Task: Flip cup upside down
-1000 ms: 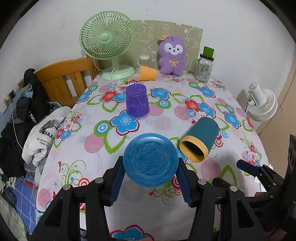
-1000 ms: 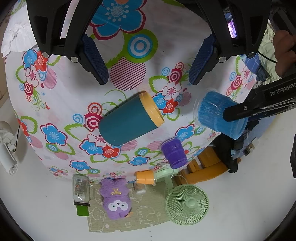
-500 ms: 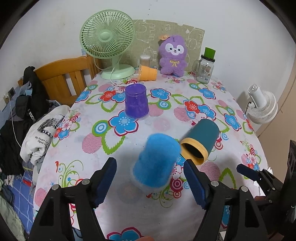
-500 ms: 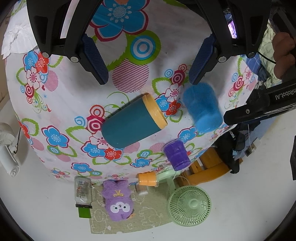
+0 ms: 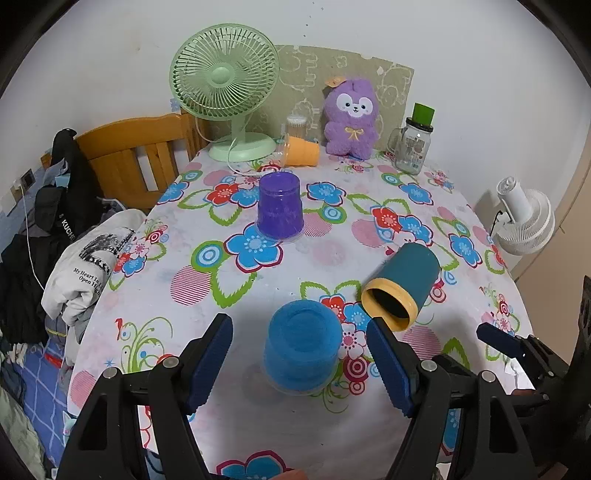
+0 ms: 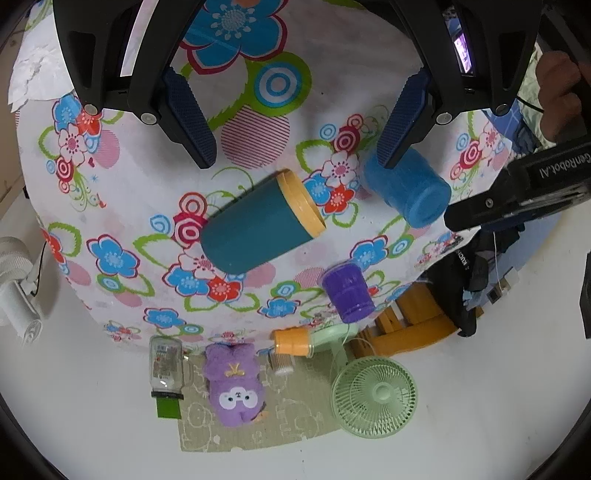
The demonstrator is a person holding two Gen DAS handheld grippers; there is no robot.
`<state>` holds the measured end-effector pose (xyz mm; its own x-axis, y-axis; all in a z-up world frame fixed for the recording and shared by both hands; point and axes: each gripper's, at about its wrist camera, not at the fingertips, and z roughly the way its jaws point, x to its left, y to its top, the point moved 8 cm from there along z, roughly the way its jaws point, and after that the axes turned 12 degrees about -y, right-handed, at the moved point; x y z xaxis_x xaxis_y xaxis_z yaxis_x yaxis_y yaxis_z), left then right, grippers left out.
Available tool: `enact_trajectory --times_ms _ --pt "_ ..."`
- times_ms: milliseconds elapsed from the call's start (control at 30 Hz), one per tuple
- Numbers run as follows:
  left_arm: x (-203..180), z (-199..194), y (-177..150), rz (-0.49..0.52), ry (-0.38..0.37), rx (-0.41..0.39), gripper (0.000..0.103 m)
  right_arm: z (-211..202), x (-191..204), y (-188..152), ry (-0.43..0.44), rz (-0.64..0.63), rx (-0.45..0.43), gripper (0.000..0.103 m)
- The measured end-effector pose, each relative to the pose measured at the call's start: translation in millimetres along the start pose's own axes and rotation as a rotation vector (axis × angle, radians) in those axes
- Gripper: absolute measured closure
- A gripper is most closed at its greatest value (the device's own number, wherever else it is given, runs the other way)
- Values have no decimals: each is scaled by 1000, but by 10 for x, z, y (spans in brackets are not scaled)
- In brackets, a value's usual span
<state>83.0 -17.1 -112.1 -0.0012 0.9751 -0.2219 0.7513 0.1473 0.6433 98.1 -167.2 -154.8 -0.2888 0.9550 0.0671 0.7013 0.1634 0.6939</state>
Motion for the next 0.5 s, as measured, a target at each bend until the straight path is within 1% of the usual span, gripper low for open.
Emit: enact_trajectory --times_ms 233,500 --pt "23 -84 7 -10 3 -26 26 -164 14 146 -25 8 -58 13" --pt "59 -230 41 -15 16 -75 24 -386 139 338 -50 -42 -134 13"
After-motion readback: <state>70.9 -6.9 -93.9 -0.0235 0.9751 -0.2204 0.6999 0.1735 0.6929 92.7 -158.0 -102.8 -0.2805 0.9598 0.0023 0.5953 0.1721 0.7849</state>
